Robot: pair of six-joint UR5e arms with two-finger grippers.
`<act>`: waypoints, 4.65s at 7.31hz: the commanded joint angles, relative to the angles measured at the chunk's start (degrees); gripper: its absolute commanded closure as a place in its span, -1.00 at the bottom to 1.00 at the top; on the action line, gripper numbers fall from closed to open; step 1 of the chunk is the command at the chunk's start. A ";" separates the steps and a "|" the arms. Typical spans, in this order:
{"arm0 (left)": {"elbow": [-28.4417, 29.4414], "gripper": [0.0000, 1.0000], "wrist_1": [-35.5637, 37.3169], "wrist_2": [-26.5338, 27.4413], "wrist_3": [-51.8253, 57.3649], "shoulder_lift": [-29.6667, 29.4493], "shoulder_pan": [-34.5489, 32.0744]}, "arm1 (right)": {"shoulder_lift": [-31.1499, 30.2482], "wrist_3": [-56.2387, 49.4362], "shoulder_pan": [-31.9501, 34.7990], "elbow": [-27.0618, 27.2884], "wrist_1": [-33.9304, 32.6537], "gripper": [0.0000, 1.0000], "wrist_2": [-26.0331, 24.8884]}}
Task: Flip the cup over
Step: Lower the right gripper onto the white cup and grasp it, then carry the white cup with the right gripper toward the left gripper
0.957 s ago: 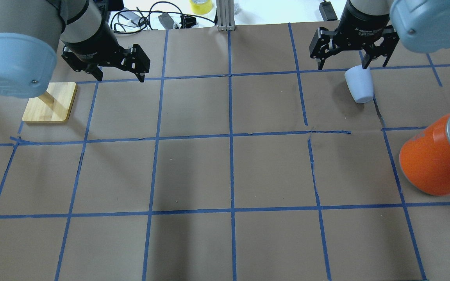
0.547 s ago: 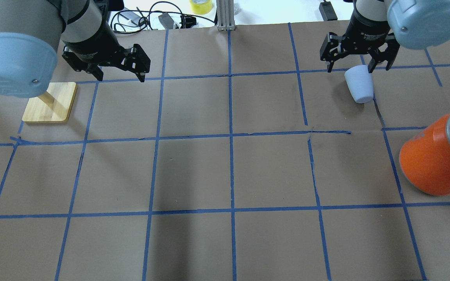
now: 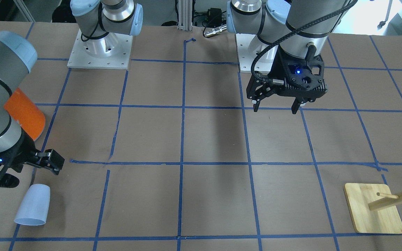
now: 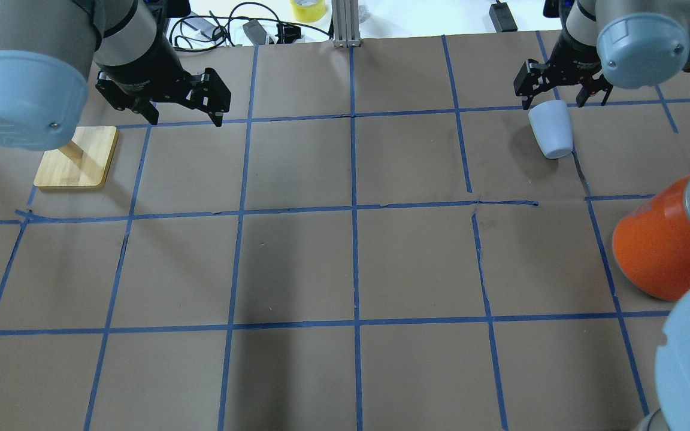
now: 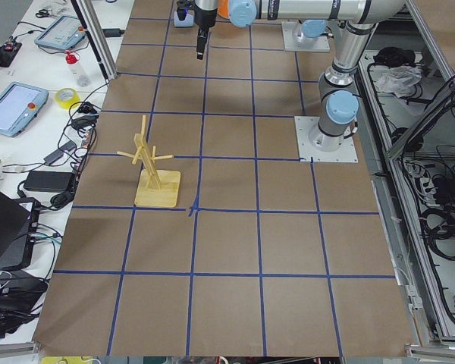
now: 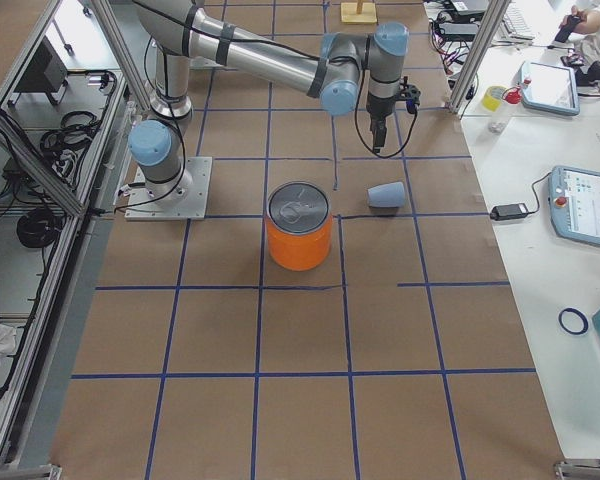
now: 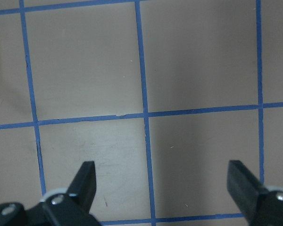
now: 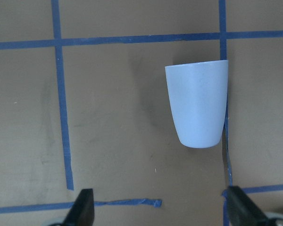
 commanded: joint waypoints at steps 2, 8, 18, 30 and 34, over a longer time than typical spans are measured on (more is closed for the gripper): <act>0.09 -1.00 0.09 0.09 0.00 0.09 0.08 | 8.66 -5.10 -1.61 0.53 -7.59 -1.00 -0.76; 0.00 -1.00 0.00 0.00 0.00 0.09 0.08 | 13.68 -12.15 -3.81 0.61 -11.63 -1.00 -3.76; 0.09 -1.00 0.00 0.00 0.00 0.09 0.08 | 9.82 -12.94 18.38 -1.14 -19.91 0.76 -3.40; 0.09 -1.00 0.09 -0.08 0.00 0.00 0.08 | 18.35 -58.82 39.96 -0.44 -31.43 0.47 -3.67; 0.09 -1.00 0.09 -0.08 0.00 0.00 0.08 | 19.05 -58.91 39.96 -0.44 -31.78 -0.81 -3.23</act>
